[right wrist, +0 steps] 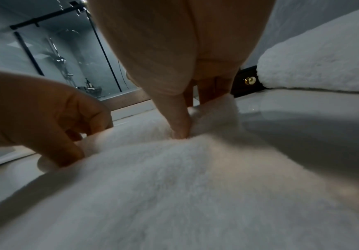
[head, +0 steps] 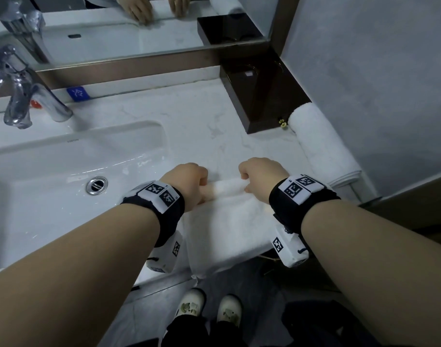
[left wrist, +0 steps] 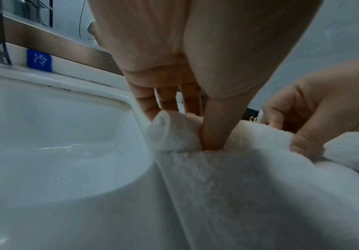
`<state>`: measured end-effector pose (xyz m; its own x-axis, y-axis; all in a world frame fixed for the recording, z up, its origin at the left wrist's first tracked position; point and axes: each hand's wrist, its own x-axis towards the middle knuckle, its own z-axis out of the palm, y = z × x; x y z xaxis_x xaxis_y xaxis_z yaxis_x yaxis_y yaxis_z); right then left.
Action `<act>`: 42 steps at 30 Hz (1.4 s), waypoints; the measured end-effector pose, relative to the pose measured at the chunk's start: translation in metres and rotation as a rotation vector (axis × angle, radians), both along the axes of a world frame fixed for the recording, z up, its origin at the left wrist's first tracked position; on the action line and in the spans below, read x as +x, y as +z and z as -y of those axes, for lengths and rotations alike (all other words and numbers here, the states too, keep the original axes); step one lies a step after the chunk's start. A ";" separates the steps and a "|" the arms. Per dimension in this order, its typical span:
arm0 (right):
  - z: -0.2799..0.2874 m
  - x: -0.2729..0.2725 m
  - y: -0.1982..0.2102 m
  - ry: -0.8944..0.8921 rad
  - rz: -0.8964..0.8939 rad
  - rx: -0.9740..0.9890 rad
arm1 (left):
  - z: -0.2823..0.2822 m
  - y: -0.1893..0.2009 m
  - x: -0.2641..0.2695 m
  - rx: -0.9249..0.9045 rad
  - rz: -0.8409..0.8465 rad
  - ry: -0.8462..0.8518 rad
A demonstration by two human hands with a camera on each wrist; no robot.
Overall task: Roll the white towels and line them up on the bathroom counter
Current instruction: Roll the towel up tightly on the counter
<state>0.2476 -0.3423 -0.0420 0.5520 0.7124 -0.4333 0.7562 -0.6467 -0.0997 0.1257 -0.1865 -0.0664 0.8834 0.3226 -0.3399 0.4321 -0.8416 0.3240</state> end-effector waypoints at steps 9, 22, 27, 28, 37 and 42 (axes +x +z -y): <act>0.008 -0.002 -0.009 0.141 0.129 0.083 | 0.002 -0.004 -0.008 0.151 0.095 -0.137; -0.001 0.020 -0.030 0.000 0.004 0.261 | 0.001 0.013 0.014 0.426 0.045 -0.288; 0.000 0.013 -0.032 0.001 0.061 0.255 | 0.016 0.022 0.007 0.512 0.004 -0.388; 0.001 0.011 -0.031 -0.004 0.057 0.252 | 0.019 0.023 0.006 0.538 -0.020 -0.445; 0.007 0.000 -0.032 0.103 0.118 0.301 | 0.036 0.034 -0.009 0.499 -0.199 -0.496; 0.011 -0.008 -0.031 0.116 0.100 0.313 | 0.032 0.039 -0.015 0.467 -0.242 -0.486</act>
<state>0.2400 -0.3530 -0.0727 0.4886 0.8625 -0.1318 0.8388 -0.5059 -0.2012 0.1107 -0.2189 -0.0279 0.8812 0.0719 -0.4672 -0.0123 -0.9845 -0.1748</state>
